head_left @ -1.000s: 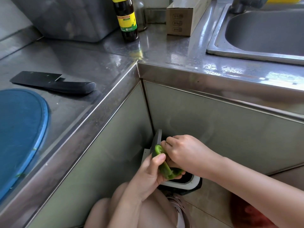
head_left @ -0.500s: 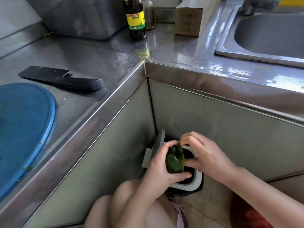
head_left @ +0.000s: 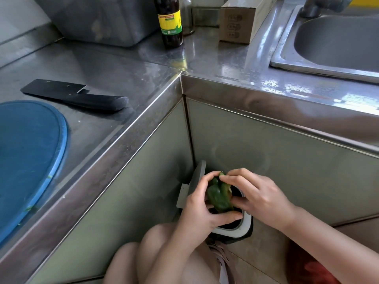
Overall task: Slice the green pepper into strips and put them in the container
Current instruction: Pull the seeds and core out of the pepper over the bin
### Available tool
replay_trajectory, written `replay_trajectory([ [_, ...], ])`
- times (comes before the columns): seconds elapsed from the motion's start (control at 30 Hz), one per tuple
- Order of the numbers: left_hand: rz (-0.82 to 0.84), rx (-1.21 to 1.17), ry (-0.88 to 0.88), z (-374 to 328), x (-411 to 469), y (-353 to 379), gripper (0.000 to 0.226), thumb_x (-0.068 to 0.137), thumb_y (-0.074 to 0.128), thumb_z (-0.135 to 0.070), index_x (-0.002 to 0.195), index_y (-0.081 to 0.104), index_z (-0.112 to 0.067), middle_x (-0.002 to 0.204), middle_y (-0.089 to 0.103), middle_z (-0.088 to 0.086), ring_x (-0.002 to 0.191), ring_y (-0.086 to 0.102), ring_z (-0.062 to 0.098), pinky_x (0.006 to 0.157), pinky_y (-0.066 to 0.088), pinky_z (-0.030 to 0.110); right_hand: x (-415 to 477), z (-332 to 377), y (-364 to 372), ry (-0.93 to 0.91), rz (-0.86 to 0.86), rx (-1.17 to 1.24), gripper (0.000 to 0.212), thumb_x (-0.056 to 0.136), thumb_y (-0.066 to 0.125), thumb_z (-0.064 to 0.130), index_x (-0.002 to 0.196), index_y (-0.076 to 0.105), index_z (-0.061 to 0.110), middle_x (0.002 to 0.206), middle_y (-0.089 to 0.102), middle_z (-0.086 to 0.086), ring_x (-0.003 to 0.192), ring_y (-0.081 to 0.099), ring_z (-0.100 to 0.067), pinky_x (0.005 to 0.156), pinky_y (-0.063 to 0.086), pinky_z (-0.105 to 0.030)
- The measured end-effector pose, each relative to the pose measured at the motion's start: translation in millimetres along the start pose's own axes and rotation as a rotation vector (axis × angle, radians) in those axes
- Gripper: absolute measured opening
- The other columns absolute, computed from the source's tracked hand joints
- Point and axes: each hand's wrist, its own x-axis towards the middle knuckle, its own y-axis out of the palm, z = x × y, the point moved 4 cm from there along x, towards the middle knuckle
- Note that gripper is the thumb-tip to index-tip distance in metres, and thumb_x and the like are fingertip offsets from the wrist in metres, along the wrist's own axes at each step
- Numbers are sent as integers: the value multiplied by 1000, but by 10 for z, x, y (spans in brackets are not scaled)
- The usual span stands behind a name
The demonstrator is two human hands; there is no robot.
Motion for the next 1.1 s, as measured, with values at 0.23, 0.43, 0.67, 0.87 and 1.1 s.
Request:
replay_trajectory([
  [0.23,24,-274,-26,23,29,-26,65,58,85,-17,118,58,-16,103,70,-3,102,65,12,83,50,22,117,105,67,48,21,13,29,81,51,11,109,57,9,83,59,-6,62,56,-16,55,44,-20],
  [0.43,45,-461,-33,-19,-6,-53,66,58,83,-35,114,59,-9,97,71,0,97,67,12,77,52,19,170,156,114,43,83,1,30,83,58,13,111,64,2,84,58,-9,62,58,-19,54,49,-26],
  [0.67,18,-523,-71,38,8,-74,77,51,88,-49,116,62,-17,108,70,5,107,65,20,88,54,34,227,215,121,32,81,-25,34,80,62,12,110,66,-2,86,61,-8,67,62,-20,62,45,-20],
  [0.87,6,-572,-109,60,-6,-99,76,51,89,-48,114,63,-15,102,69,8,100,66,22,80,55,32,313,218,72,76,57,137,29,88,52,19,105,69,2,86,65,-8,67,65,-20,55,54,-30],
  [1.1,52,-809,-71,82,20,-192,59,68,69,-13,123,51,-2,107,61,17,98,60,26,86,52,34,326,-29,-93,321,-52,158,18,86,58,8,98,71,11,85,70,4,74,65,-9,66,51,-22],
])
